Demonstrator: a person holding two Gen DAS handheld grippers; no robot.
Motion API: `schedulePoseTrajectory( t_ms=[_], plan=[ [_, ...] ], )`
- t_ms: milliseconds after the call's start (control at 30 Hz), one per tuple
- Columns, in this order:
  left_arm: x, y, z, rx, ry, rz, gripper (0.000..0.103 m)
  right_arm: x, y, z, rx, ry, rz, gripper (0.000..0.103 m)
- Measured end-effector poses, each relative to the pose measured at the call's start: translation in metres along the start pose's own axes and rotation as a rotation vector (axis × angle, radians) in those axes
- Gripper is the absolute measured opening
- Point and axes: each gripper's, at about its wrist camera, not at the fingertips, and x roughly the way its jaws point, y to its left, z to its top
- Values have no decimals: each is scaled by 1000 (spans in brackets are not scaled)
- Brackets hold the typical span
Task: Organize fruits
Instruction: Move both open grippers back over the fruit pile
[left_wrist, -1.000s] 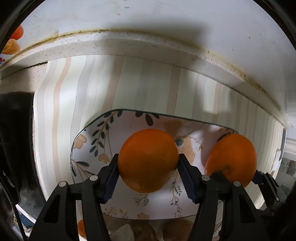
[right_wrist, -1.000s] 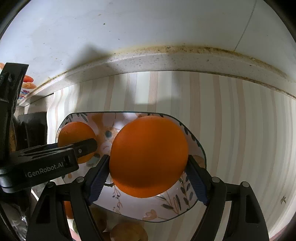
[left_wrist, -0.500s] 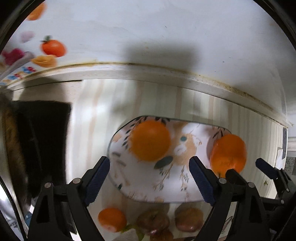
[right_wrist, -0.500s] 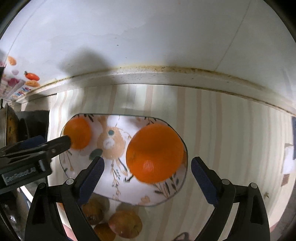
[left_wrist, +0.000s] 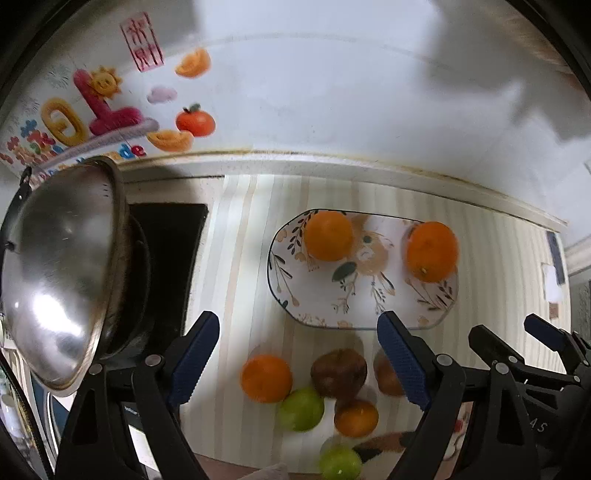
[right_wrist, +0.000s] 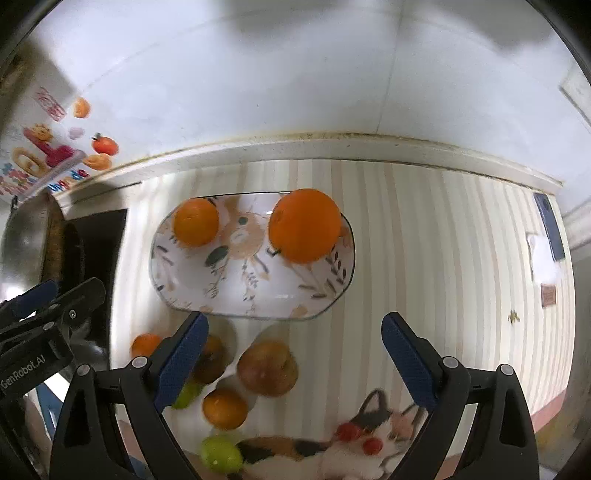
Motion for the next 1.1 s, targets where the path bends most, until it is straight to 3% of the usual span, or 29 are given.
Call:
schedulePoseTrajectory(
  t_ms=[433,600,700,1100],
  plan=[
    [-76,23,-44,40,-119,-34,87,-85,25,-56,39,-151,38,97],
    [-83,30,-49,23,-130,-56,88,-93,24,-65,63,-152,93,97],
    [-65,35,-51,8,-90,-37,96,-79,14,-68,94,-123,126,97],
    [72,47,-51,-77,213,0,96,67,-23,-66,244,122,208,97]
  ],
)
